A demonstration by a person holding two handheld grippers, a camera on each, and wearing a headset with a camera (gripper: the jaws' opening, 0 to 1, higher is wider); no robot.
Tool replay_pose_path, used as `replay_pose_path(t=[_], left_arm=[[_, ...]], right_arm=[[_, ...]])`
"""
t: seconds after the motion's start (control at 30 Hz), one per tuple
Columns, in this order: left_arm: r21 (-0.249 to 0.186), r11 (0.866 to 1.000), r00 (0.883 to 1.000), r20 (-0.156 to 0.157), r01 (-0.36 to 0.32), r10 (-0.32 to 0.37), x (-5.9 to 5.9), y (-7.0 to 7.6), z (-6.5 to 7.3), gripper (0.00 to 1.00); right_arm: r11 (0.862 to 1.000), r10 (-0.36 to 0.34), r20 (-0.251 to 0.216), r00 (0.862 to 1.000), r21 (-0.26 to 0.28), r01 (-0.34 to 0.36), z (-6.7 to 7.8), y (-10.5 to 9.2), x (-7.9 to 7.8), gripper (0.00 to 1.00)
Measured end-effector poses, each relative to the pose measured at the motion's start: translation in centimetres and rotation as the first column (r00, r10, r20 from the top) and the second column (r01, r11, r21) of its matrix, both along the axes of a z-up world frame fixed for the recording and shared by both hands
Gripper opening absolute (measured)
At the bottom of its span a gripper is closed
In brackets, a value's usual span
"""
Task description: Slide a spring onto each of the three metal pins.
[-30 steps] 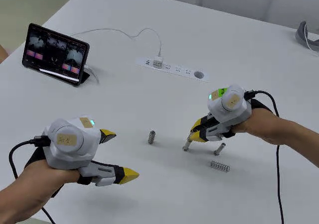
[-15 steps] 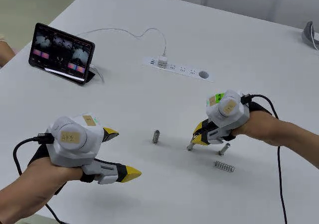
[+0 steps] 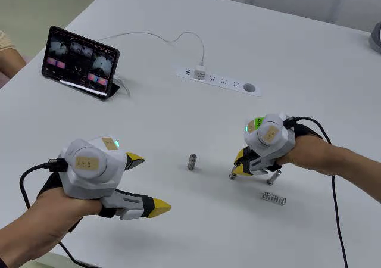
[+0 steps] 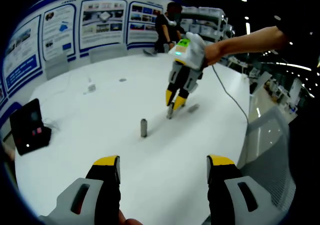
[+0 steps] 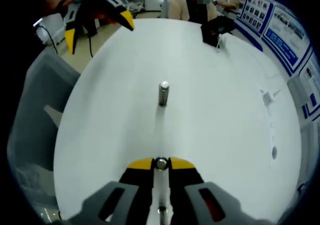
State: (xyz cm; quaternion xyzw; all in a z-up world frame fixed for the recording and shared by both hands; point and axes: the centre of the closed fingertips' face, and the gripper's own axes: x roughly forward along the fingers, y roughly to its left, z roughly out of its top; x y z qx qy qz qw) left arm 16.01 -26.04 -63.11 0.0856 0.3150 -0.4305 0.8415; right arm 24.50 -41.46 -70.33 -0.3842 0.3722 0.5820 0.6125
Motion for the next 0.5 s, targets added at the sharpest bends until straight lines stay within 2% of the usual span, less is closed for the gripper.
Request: replay_pose_path(t=[0.37, 0.5], left_arm=[[0.003, 1.0, 1.0, -0.006, 0.0, 0.0, -0.1, 0.0, -0.2, 0.72], [0.003, 1.0, 1.0, -0.004, 0.002, -0.002, -0.1, 0.0, -0.2, 0.72]], right_arm=[[1.0, -0.005, -0.006, 1.0, -0.019, 0.004, -1.3, -0.1, 0.0, 0.13], [1.0, -0.016, -0.007, 1.0, -0.016, 0.016, -1.3, -0.1, 0.0, 0.13]])
